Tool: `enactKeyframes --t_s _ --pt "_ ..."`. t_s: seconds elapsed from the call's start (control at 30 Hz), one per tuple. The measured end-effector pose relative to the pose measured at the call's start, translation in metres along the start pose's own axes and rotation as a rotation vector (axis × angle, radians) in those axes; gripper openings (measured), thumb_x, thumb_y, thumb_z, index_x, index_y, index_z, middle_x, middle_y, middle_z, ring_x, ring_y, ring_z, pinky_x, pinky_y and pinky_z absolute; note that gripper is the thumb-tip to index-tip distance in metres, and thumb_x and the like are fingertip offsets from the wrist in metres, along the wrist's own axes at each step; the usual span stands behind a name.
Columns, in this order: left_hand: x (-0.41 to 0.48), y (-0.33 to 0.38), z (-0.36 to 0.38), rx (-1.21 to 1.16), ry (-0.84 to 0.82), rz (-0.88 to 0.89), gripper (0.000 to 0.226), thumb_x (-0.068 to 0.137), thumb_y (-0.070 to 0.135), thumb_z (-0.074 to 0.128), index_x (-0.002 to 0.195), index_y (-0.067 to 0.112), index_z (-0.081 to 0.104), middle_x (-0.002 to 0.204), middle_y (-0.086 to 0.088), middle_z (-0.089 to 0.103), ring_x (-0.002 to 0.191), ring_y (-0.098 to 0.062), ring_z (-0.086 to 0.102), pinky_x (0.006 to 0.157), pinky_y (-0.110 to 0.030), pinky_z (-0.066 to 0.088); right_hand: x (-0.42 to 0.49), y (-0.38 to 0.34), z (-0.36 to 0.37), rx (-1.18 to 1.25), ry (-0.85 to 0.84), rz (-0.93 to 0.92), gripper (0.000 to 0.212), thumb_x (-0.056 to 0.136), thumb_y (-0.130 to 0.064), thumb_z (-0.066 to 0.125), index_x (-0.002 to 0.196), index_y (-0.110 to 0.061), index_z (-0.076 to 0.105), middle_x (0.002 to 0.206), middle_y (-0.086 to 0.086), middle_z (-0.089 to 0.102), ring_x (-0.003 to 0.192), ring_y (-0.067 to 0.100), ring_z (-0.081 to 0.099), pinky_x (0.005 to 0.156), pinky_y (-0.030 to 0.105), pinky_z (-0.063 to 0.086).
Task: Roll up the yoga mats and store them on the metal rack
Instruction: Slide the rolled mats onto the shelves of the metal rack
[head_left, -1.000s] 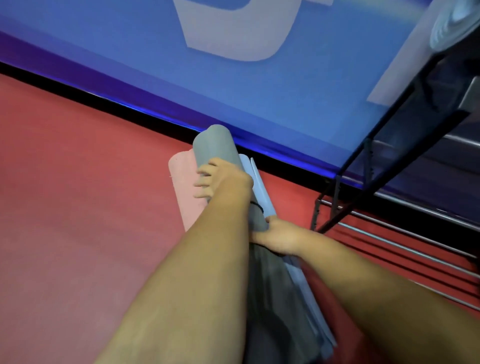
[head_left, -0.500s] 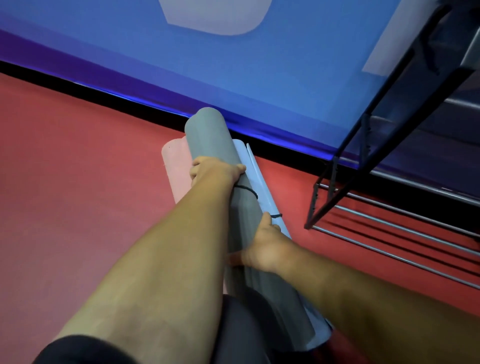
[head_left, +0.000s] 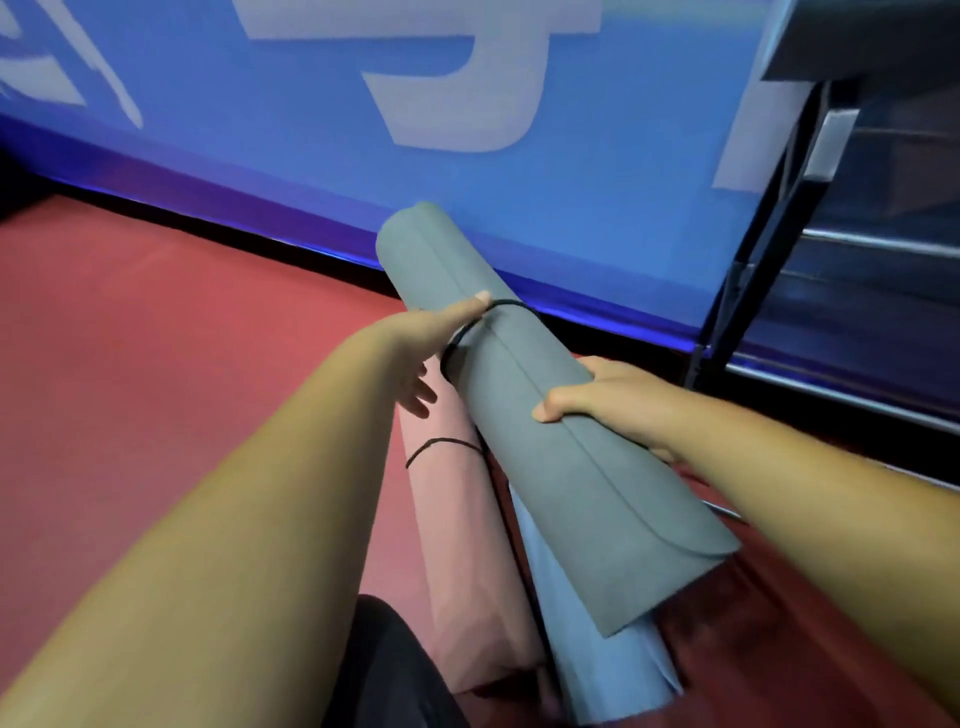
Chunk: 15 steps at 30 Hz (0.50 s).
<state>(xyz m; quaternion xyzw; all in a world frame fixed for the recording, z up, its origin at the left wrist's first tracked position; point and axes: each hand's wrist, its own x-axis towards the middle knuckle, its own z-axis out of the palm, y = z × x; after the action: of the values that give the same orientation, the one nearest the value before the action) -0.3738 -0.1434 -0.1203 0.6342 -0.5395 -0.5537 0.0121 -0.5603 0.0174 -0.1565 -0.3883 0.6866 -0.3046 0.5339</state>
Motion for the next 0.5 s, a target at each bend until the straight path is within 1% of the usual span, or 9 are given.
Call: enactKeyframes --t_s 0.07,0.13,0.17,0.2,0.23,0.27,0.37,0.43,0.5 --pt "-0.016 0.002 0.001 0.023 -0.105 -0.054 0.139 0.063 0.089 0.077 0.17 0.024 0.017 0.165 -0.032 0.033 0.121 -0.058 0.063 0.103 -0.07 0.051 0.003 -0.004 -0.012 0.055 -0.018 -0.039 0.038 0.078 -0.023 0.086 0.114 -0.021 0.074 0.102 0.009 0.082 0.095 0.033 0.081 0.095 0.055 0.062" --pt "-0.029 -0.003 0.005 0.057 -0.176 -0.072 0.137 0.062 0.088 0.072 0.169 0.021 0.019 0.157 -0.031 0.046 0.12 -0.053 0.066 0.107 -0.063 0.05 0.004 -0.008 -0.018 0.119 -0.023 -0.076 0.041 0.079 -0.021 0.085 0.118 -0.022 0.072 0.105 0.011 0.082 0.099 0.035 0.08 0.096 0.054 0.062" --pt "-0.032 -0.008 0.008 0.052 -0.219 -0.072 0.128 0.062 0.089 0.071 0.163 0.022 0.03 0.152 -0.027 0.053 0.121 -0.051 0.067 0.108 -0.06 0.05 0.005 -0.01 -0.019 0.156 -0.026 -0.091 0.043 0.08 -0.019 0.084 0.121 -0.021 0.071 0.108 0.011 0.082 0.101 0.035 0.08 0.096 0.053 0.062" --pt "-0.033 -0.015 0.012 -0.002 -0.256 -0.048 0.116 0.061 0.092 0.071 0.148 0.02 0.044 0.148 -0.023 0.059 0.12 -0.049 0.069 0.109 -0.058 0.05 0.004 -0.012 -0.019 0.189 -0.039 -0.106 0.044 0.083 -0.018 0.083 0.125 -0.021 0.069 0.111 0.012 0.081 0.103 0.035 0.079 0.096 0.051 0.061" --pt "-0.031 -0.023 0.016 -0.095 -0.292 -0.017 0.118 0.061 0.094 0.072 0.148 0.015 0.052 0.144 -0.019 0.065 0.12 -0.047 0.07 0.108 -0.058 0.052 0.004 -0.014 -0.019 0.216 -0.054 -0.126 0.045 0.084 -0.018 0.081 0.127 -0.02 0.068 0.114 0.012 0.081 0.105 0.034 0.079 0.097 0.051 0.061" --pt "-0.028 -0.03 0.019 -0.223 -0.312 0.028 0.113 0.061 0.093 0.075 0.146 0.018 0.059 0.141 -0.016 0.068 0.12 -0.044 0.071 0.104 -0.058 0.055 0.004 -0.017 -0.018 0.232 -0.071 -0.144 0.049 0.083 -0.02 0.081 0.129 -0.019 0.068 0.116 0.012 0.08 0.107 0.034 0.078 0.098 0.051 0.06" --pt "-0.021 -0.035 0.027 -0.497 -0.28 0.186 0.089 0.075 0.075 0.083 0.144 0.021 0.065 0.142 -0.014 0.069 0.126 -0.036 0.069 0.097 -0.066 0.057 0.003 -0.025 -0.019 0.208 -0.085 -0.182 0.053 0.079 -0.027 0.082 0.129 -0.019 0.068 0.116 0.009 0.081 0.108 0.032 0.078 0.102 0.052 0.059" --pt "-0.02 -0.031 0.026 -0.565 -0.256 0.25 0.076 0.083 0.063 0.082 0.143 0.019 0.066 0.139 -0.013 0.071 0.125 -0.037 0.07 0.101 -0.069 0.054 0.001 -0.032 -0.019 0.131 -0.067 -0.193 0.047 0.083 -0.034 0.082 0.127 -0.023 0.071 0.113 0.003 0.082 0.105 0.026 0.079 0.105 0.052 0.058" --pt "-0.019 -0.028 0.025 -0.589 -0.216 0.256 0.074 0.081 0.058 0.085 0.141 0.018 0.067 0.136 -0.013 0.073 0.123 -0.037 0.071 0.102 -0.07 0.053 -0.002 -0.042 -0.02 -0.053 0.007 -0.195 0.052 0.076 -0.051 0.083 0.122 -0.032 0.072 0.11 -0.007 0.081 0.099 0.016 0.079 0.101 0.048 0.06"
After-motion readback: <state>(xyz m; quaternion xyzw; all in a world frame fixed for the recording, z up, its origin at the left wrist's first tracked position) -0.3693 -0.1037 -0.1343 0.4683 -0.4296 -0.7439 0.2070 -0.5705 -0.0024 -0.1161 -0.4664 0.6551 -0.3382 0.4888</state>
